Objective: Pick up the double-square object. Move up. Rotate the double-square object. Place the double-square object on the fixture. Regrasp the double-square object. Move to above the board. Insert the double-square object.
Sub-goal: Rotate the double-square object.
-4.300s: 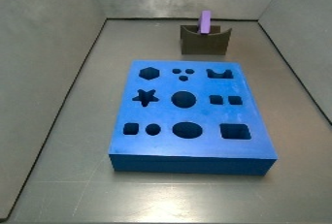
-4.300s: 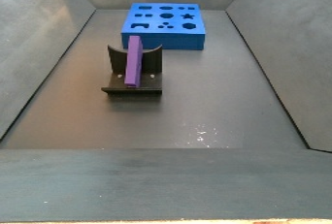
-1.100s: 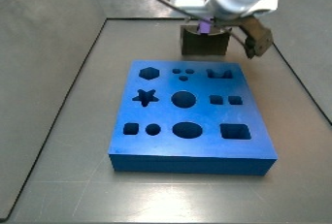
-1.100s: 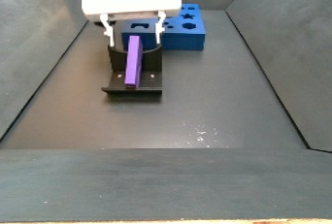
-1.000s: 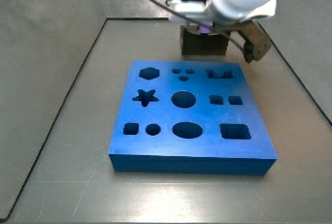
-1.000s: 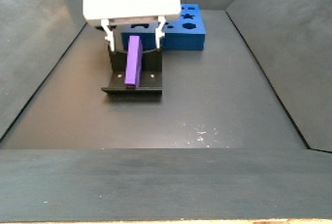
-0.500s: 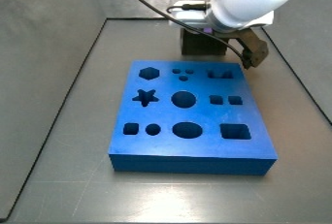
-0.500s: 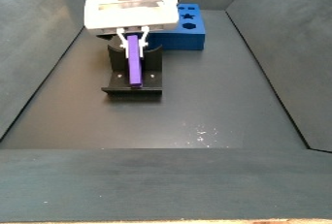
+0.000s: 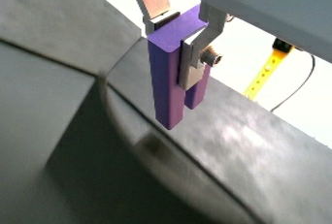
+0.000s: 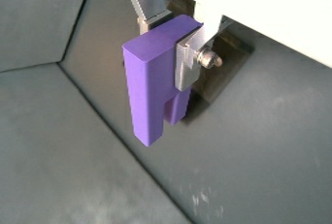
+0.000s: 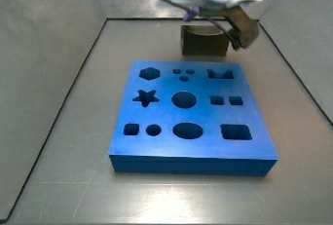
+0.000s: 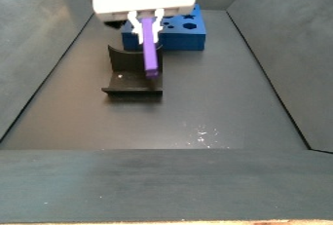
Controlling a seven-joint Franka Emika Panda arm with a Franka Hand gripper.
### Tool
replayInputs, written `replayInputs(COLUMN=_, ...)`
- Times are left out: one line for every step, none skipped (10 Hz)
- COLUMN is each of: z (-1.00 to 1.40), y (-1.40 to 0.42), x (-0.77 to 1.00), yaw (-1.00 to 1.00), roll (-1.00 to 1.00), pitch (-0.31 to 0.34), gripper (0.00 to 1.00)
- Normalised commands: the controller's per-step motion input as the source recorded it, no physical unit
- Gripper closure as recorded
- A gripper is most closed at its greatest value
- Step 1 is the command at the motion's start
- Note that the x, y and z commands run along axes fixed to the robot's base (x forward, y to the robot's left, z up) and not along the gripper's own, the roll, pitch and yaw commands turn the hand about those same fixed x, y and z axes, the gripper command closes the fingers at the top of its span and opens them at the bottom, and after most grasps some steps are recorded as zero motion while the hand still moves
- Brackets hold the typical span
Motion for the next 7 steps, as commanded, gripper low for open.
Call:
replayInputs(z=0.91, y=0.08, x=-1.0, yaw=-0.01, roll=-0.11, pitch=-0.074, gripper=1.0)
replayInputs(z=0.89, y=0.08, x=-1.0, yaw=-0.02, roll=-0.11, pitch=-0.082, gripper=1.0)
replayInputs(z=0.86, y=0.07, x=-1.0, yaw=-0.04, roll=-0.12, pitch=-0.086, gripper=1.0)
replayInputs(z=0.83, y=0.07, x=-1.0, yaw=-0.06, roll=-0.13, pitch=-0.084, gripper=1.0)
replayInputs(z=0.79, y=0.07, x=-1.0, yaw=-0.07, roll=-0.14, pitch=-0.069, gripper=1.0)
replayInputs(z=0.76, y=0.06, x=-1.0, yaw=-0.08, roll=-0.14, pitch=-0.061, gripper=1.0)
replayInputs(z=0.73, y=0.06, x=-1.0, yaw=-0.08, roll=-0.14, pitch=-0.054, gripper=1.0)
